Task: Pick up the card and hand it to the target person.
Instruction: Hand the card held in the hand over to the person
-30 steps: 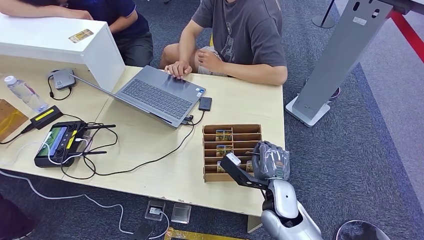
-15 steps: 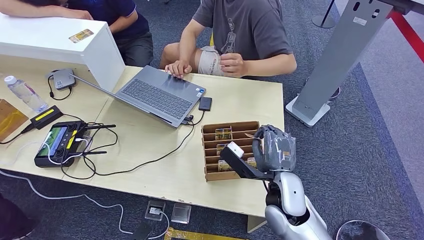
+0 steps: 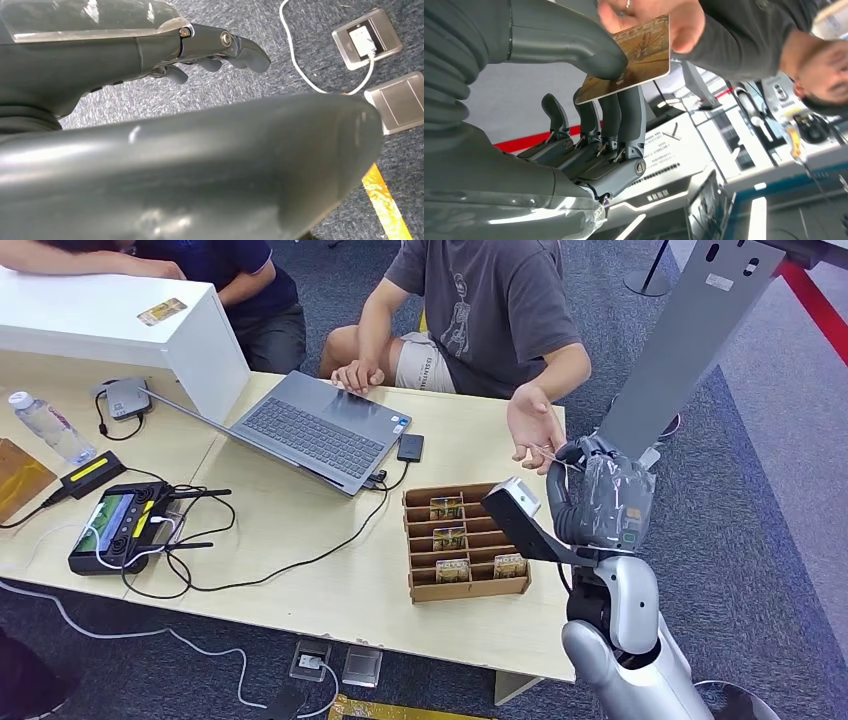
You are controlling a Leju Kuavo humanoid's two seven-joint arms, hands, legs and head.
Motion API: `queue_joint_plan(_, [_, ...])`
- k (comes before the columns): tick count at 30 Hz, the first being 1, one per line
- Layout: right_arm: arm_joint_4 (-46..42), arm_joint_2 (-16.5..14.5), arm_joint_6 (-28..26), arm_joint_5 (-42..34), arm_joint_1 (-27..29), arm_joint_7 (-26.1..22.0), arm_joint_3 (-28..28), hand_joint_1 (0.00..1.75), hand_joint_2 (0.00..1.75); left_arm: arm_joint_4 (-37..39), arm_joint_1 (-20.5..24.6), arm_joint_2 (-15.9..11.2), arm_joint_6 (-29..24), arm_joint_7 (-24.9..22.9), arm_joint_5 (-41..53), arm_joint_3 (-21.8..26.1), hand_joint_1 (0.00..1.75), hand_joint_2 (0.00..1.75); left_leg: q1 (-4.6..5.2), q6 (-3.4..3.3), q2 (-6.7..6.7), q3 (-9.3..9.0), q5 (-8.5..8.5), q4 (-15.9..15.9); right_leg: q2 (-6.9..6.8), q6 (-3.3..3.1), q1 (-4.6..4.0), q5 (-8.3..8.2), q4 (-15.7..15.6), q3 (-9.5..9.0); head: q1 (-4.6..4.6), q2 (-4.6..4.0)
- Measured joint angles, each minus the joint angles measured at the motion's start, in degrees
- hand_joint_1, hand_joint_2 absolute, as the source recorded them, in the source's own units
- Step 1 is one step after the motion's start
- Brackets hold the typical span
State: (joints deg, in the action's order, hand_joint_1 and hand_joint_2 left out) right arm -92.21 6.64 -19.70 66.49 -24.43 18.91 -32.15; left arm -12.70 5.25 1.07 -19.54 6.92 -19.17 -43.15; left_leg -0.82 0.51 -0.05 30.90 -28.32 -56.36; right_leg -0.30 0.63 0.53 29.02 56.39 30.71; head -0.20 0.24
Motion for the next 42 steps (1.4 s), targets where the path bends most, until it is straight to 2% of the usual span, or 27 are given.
queue_joint_plan(3, [1.3, -0.1, -1.1, -0.5, -2.5, -1.4, 0.3, 1.49, 1.75, 0.0, 0.1, 0.0, 0.0, 0.0, 0.1, -0.6, 0.00, 0.00, 0.00, 0.00, -0.01, 0.02, 0.00, 0.0, -0.01, 0.00, 0.00, 0.00, 0.0, -0.01, 0.03, 0.00])
queue_joint_plan(15, [17.3, -2.3, -1.7, -3.8, -11.7, -4.7, -0.3, 1.45, 1.75, -0.2, 0.5, -0.9, 1.0, 0.9, 0.1, -3.6, 0.00, 0.00, 0.00, 0.00, -0.05, 0.12, 0.01, 0.0, -0.05, 0.01, 0.00, -0.01, 0.0, 0.06, 0.01, 0.00])
queue_joint_plan(16, [18.9, -2.6, -1.8, -4.1, -12.2, -5.0, -0.5, 1.40, 1.75, -0.2, 0.5, -0.9, 1.0, 0.9, 0.0, -3.9, 0.00, 0.00, 0.00, 0.00, -0.05, 0.12, 0.01, 0.0, -0.05, 0.01, 0.00, -0.01, 0.0, 0.06, 0.01, 0.00])
queue_joint_plan(18, [22.1, -3.1, -2.1, -4.2, -13.0, -5.3, -1.0, 0.86, 1.75, -0.2, 0.6, -1.0, 1.0, 0.8, -0.1, -4.3, 0.00, 0.00, 0.00, 0.00, -0.05, 0.12, 0.01, 0.0, -0.05, 0.01, 0.00, -0.01, 0.0, 0.06, 0.00, 0.00])
queue_joint_plan(20, [24.7, -3.7, -2.3, -3.9, -13.4, -5.3, -1.4, 0.18, 1.75, -0.3, 0.6, -1.0, 1.0, 0.7, -0.3, -4.5, 0.00, 0.00, 0.00, 0.00, -0.05, 0.12, 0.01, 0.0, -0.05, 0.01, 0.00, -0.01, 0.0, 0.06, 0.02, 0.00])
queue_joint_plan(22, [27.2, -4.2, -2.4, -3.6, -13.8, -5.3, -1.8, 0.00, 1.75, -0.3, 0.6, -1.1, 1.0, 0.7, -0.5, -4.7, 0.00, 0.00, 0.00, 0.00, -0.05, 0.12, 0.01, 0.0, -0.05, 0.01, 0.00, -0.01, 0.0, 0.06, 0.03, 0.00])
queue_joint_plan(34, [34.2, -5.8, -3.3, -3.1, -13.9, -4.7, -3.2, 0.00, 1.75, -0.5, 0.6, -1.4, 0.9, 0.5, -1.1, -6.0, 0.00, 0.00, 0.00, 0.00, -0.05, 0.11, 0.01, 0.0, -0.05, 0.01, 0.00, -0.01, 0.0, 0.10, 0.03, 0.00])
queue_joint_plan(39, [34.4, -6.0, -7.2, -7.2, -12.2, -6.9, -2.9, 0.00, 1.75, -0.5, 0.6, -1.4, 0.8, 0.3, -1.9, -6.5, 0.00, 0.00, 0.00, 0.00, -0.04, 0.10, 0.01, 0.0, -0.04, 0.01, 0.00, -0.01, 0.0, 0.10, 0.04, 0.00])
queue_joint_plan(42, [33.8, -6.0, -10.1, -12.4, -10.0, -10.3, -2.4, 0.00, 1.75, -0.5, 0.6, -1.4, 0.6, -0.1, -2.4, -6.9, 0.00, 0.00, 0.00, 0.00, -0.04, 0.11, 0.01, 0.0, -0.04, 0.01, 0.00, -0.01, 0.0, 0.10, 0.04, 0.00])
